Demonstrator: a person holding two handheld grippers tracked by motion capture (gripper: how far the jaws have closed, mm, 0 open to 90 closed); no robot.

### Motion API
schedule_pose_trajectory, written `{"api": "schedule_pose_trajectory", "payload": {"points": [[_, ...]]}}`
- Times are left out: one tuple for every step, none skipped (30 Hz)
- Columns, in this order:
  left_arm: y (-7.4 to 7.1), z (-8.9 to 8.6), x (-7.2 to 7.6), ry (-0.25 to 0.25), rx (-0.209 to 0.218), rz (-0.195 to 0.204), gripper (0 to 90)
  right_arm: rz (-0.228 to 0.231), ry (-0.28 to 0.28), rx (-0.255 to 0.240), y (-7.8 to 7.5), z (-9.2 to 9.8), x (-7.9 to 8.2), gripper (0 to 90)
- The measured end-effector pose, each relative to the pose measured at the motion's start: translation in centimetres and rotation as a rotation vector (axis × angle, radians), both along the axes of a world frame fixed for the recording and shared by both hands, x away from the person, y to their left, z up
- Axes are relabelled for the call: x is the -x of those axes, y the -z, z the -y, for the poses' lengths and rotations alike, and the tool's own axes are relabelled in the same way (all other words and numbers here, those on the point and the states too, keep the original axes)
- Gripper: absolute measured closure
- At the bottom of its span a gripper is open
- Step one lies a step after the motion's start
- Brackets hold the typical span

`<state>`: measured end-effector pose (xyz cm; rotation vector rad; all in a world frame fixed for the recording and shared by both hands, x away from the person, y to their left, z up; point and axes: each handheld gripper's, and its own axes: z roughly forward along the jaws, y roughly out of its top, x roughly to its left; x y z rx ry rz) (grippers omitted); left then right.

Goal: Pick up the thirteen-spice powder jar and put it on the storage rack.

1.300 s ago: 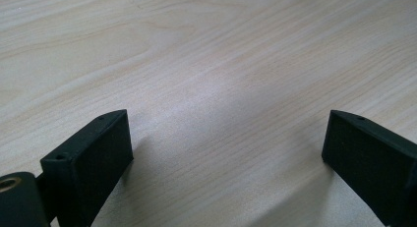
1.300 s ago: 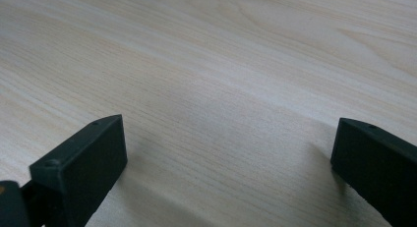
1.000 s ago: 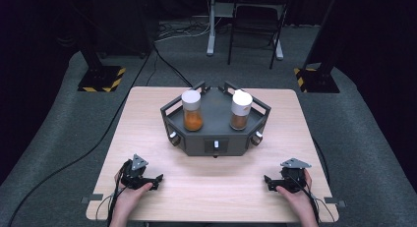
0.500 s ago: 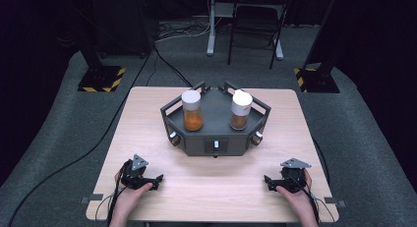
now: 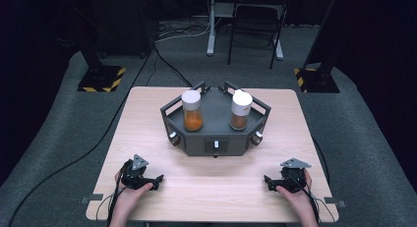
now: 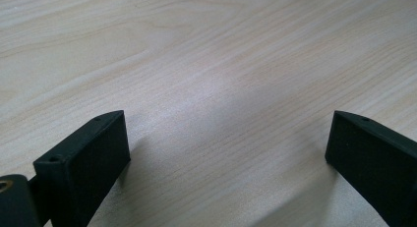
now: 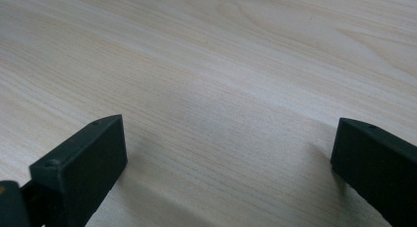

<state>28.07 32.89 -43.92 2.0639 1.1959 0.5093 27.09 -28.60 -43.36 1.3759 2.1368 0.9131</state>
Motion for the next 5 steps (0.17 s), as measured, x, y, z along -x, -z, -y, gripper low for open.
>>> {"api": "schedule_pose_trajectory", "payload": {"points": [[-0.01,0.0,-0.01,0.0,0.0,0.0,2.7,0.0,0.0,0.0,0.0,0.0,0.0,0.0],[0.0,0.0,0.0,0.0,0.0,0.0,2.6,0.0,0.0,0.0,0.0,0.0,0.0,0.0],[0.0,0.0,0.0,0.0,0.0,0.0,2.6,0.0,0.0,0.0,0.0,0.0,0.0,0.0],[0.0,0.0,0.0,0.0,0.0,0.0,2.6,0.0,0.0,0.0,0.0,0.0,0.0,0.0],[0.0,0.0,0.0,0.0,0.0,0.0,2.6,0.0,0.0,0.0,0.0,0.0,0.0,0.0]]}}
